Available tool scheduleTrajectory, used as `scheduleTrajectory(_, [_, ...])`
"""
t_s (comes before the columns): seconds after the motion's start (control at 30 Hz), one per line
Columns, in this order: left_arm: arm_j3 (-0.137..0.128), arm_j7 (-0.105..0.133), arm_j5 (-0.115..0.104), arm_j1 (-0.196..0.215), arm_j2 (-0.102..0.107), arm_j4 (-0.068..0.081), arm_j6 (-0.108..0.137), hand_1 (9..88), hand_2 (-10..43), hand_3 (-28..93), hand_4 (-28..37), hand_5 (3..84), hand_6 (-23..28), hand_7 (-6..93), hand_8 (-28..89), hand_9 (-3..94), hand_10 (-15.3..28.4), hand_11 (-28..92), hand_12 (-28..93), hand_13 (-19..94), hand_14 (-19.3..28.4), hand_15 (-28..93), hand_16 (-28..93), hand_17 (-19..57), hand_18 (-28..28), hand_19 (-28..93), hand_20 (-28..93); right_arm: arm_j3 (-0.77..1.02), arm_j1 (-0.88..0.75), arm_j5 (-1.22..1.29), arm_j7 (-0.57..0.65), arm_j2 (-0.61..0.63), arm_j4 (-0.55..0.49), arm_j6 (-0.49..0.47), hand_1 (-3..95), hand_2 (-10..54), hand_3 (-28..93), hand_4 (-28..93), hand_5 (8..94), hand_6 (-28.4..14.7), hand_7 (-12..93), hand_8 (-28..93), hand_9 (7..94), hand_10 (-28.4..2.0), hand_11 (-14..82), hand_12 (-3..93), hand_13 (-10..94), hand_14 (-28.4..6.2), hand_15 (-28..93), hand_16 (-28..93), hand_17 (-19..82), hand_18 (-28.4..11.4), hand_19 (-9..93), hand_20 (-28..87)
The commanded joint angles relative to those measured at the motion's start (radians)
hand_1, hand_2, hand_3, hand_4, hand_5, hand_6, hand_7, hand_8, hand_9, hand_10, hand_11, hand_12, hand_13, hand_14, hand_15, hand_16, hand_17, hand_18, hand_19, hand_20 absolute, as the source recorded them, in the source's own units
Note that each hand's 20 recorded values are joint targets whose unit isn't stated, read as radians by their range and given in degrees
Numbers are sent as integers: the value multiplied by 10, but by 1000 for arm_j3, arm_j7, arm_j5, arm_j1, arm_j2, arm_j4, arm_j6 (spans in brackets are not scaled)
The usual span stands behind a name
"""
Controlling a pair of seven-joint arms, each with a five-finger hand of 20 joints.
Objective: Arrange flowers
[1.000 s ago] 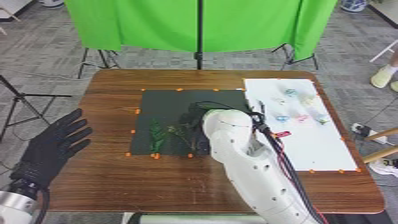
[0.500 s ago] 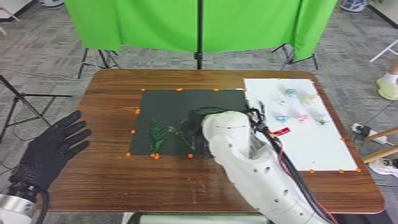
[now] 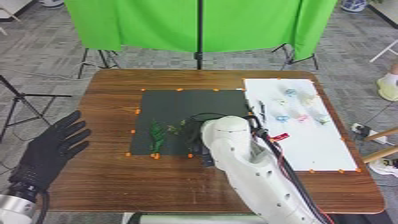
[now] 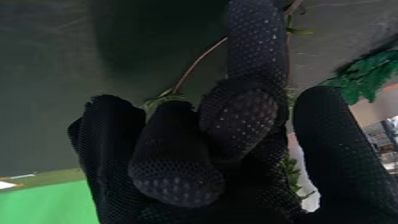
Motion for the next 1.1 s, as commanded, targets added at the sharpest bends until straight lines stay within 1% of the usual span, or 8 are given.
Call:
scheduleTrajectory(0.03, [2,-5,-2,6,-5,2,2,247,-28,689,-283,247,17,205,-118,191,95,208,158,129,117,322,-1,-120,181,397,75,3,-13,-14,3,-9,4,8,173,188,732,-283,934,-6,326,-146,937,-69,589,175,937,-38,743,247,634,-223,932,668])
scheduleTrajectory(0.5, [-10,4,4,14,-20,-2,0,247,-28,689,-283,247,18,205,-118,192,95,210,159,129,118,322,-1,-120,181,397,75,174,50,42,3,202,-117,91,168,124,764,-281,935,-2,335,-148,937,-68,595,176,937,-38,745,249,629,-222,932,672])
scheduleTrajectory(0.67, [-7,6,5,7,-18,1,-4,246,-28,690,-283,247,18,206,-118,192,95,209,158,129,117,322,-2,-120,181,397,75,192,80,-15,-7,298,-70,160,175,97,762,-280,891,-9,342,-157,937,-85,523,218,897,-60,724,296,570,-223,932,650])
scheduleTrajectory(0.77, [-10,6,6,11,-23,-2,-5,247,-28,690,-283,247,18,205,-118,192,95,209,158,129,117,322,-2,-120,181,397,75,185,100,-43,-4,336,-11,158,233,28,757,-281,862,-10,349,-160,937,-90,471,261,865,-67,726,296,535,-222,932,630])
scheduleTrajectory(0.83, [-8,7,8,14,-26,-4,-3,247,-28,690,-283,248,18,205,-118,192,95,209,158,129,117,322,-2,-120,181,397,75,180,97,-71,-3,360,13,172,343,-59,662,-282,838,4,384,-179,934,-79,457,298,845,-62,736,296,521,-217,932,615])
scheduleTrajectory(0.9, [-8,5,7,19,-31,-7,-2,247,-28,689,-283,247,18,204,-118,192,95,209,158,129,117,322,-1,-120,181,396,76,180,85,-81,3,381,24,174,437,-91,505,-283,837,10,396,-186,933,-76,462,306,843,-62,741,292,519,-214,932,610])
scheduleTrajectory(0.97, [-9,7,7,20,-34,-7,1,246,-28,690,-283,247,18,204,-117,192,95,209,158,129,117,322,-1,-121,181,397,76,179,80,-98,9,390,37,158,454,-92,424,-283,842,11,401,-188,936,-76,466,307,847,-61,742,293,519,-213,932,608])
scheduleTrajectory(1.1, [-13,9,8,23,-36,-9,3,247,-28,690,-283,248,18,205,-118,192,95,208,158,129,117,322,-1,-120,181,397,76,174,71,-99,13,408,51,151,432,-93,416,-283,847,10,401,-188,937,-76,471,307,850,-61,741,296,522,-214,932,610])
